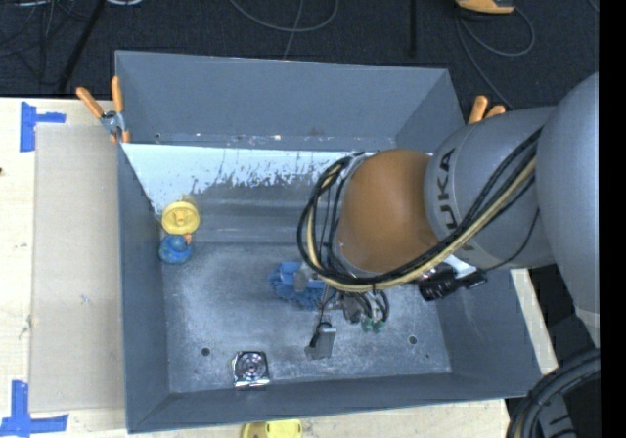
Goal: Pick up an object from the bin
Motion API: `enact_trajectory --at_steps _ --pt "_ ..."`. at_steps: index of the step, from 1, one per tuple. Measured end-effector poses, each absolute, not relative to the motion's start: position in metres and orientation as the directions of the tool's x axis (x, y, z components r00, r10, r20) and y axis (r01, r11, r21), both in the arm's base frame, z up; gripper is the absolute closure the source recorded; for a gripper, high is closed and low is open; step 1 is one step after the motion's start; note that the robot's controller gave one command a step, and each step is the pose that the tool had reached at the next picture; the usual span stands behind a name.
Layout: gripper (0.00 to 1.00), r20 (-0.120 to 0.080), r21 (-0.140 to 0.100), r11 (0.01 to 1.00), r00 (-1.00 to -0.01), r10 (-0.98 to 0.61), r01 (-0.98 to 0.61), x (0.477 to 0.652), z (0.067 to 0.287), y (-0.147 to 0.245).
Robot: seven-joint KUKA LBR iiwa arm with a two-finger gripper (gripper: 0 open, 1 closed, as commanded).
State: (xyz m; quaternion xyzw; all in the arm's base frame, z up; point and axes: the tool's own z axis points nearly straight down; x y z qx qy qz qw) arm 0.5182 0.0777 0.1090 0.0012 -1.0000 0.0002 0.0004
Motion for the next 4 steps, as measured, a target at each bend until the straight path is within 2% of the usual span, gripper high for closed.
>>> enact_trajectory --at_steps 1,2,3,4 --pt "0.00 0.003 0.003 0.999 -0.999 -0.041 -0.041 0.541 0.122 0.048" --pt "1.00 0.000 0.001 0.990 -0.990 -0.142 -0.142 0.563 0.095 0.034" --pt "1.00 0.000 0.001 0.990 -0.990 -0.142 -0.142 0.563 0.095 0.034" --pt "1.00 -0.007 0.000 0.992 -0.991 -0.130 -0.130 0.574 0.261 0.042"
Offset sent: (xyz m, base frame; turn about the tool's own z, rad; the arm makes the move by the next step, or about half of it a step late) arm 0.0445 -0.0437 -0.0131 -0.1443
